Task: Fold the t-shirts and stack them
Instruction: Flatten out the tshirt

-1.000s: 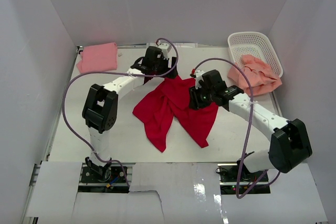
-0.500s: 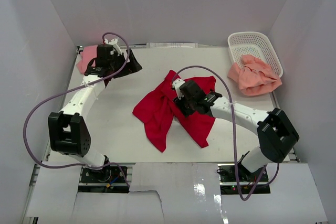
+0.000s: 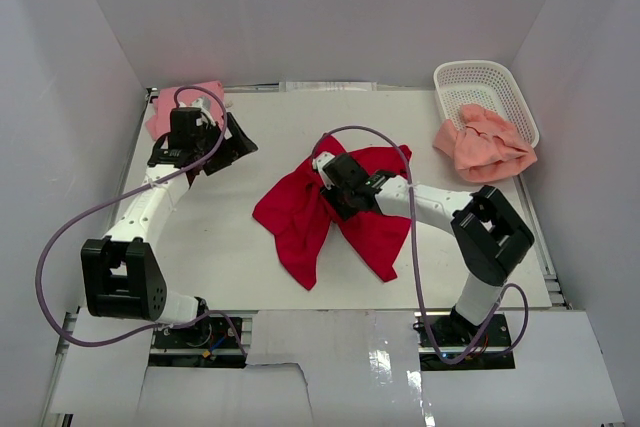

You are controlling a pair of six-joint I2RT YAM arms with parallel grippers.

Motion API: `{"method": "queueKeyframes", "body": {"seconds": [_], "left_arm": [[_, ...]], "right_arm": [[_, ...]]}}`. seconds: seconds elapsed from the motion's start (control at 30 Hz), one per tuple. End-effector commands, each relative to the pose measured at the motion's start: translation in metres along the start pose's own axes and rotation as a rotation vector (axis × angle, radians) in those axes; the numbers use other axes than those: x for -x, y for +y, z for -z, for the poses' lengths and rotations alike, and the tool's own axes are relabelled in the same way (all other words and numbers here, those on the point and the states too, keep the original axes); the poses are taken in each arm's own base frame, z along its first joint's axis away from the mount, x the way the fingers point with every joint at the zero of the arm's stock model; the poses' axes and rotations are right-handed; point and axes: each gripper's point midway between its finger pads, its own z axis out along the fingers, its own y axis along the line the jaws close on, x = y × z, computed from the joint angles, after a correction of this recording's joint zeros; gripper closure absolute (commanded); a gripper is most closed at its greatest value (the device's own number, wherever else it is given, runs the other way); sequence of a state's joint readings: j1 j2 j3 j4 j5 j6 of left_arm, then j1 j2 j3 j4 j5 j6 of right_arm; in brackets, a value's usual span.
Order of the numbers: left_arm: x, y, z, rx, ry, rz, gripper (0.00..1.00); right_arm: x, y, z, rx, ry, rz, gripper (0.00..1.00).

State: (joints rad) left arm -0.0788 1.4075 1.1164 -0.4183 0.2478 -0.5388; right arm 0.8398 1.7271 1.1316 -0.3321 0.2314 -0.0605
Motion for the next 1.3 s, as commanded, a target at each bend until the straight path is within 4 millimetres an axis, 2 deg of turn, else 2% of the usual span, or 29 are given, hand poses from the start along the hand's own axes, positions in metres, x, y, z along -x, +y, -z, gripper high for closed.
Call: {"method": "queueKeyframes", "body": {"seconds": [0.0,0.17,0.33,0.57,0.63,0.9,1.1,1.27], "left_arm": [[0.006,-0.013,0.010,-0.047,-0.036,0.012,0.02],[0.003,-0.009,0.007,-0.040,-0.025,0.001,0.02],[0.002,-0.009,0.006,-0.041,-0.024,-0.006,0.02],[0.006,-0.009,0.009,-0.035,-0.040,-0.025,0.02],[0.005,-0.008,0.009,-0.033,-0.039,-0.028,0.02],[0.005,-0.007,0.010,-0.029,-0.042,-0.036,0.02],[0.005,-0.008,0.010,-0.034,-0.041,-0.038,0.02],[0.006,-0.007,0.012,-0.030,-0.049,-0.044,0.02]], "right_arm": [[0.036,-0.001,0.002,-0.001,-0.094,-0.007,0.56],[0.039,0.000,-0.003,0.003,-0.094,-0.008,0.60],[0.033,0.002,-0.016,0.006,-0.059,-0.012,0.60],[0.025,-0.001,-0.023,-0.017,-0.026,-0.015,0.62],[0.025,-0.003,-0.023,-0.030,-0.020,-0.017,0.67],[0.031,-0.017,-0.011,-0.071,-0.026,-0.034,0.67],[0.032,-0.022,-0.012,-0.065,-0.021,-0.036,0.77],[0.033,-0.026,-0.009,-0.065,-0.018,-0.043,0.72]]}}
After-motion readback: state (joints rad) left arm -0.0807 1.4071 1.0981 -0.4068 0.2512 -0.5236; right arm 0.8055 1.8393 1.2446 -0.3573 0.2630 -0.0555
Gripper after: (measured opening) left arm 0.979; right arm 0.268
